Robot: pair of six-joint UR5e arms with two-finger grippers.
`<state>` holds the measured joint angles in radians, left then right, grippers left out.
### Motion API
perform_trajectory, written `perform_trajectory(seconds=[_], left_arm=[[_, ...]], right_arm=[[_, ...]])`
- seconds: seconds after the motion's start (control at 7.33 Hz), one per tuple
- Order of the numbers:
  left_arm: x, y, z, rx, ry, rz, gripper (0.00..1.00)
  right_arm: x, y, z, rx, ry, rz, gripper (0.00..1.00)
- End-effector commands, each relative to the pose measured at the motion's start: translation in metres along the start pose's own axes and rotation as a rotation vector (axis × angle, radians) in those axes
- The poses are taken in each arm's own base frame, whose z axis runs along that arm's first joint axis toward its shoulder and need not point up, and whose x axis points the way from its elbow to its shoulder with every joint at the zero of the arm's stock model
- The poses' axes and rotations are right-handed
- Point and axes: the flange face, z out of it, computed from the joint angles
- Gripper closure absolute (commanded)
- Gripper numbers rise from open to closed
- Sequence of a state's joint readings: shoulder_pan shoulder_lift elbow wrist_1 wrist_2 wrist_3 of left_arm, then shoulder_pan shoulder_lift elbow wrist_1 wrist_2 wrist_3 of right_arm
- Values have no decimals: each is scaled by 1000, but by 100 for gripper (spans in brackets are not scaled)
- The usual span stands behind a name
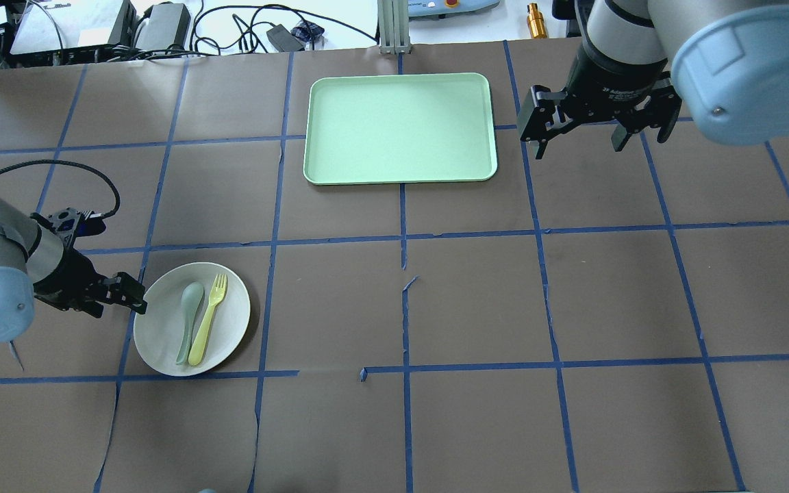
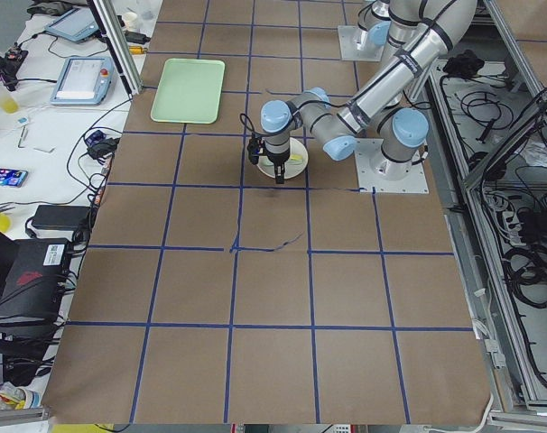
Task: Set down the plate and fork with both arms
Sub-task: 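Lower the left gripper to the rim of the white plate and grasp it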
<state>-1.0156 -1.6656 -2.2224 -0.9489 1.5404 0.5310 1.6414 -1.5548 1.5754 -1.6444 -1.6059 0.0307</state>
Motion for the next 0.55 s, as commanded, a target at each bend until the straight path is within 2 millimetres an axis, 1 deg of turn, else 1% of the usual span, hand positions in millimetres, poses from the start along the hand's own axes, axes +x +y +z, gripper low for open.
perform_trajectory(seconds=[0.0,0.27,0.41], left_arm=[[-2,4,26,10,-8,-5,35],[0,3,27,10,2,-20,82],[-2,2,25,10,-5,-20,98]], right_arm=[[0,0,0,-1,0,0,0],[0,0,1,-2,-1,0,0],[0,0,1,-2,0,0,0]])
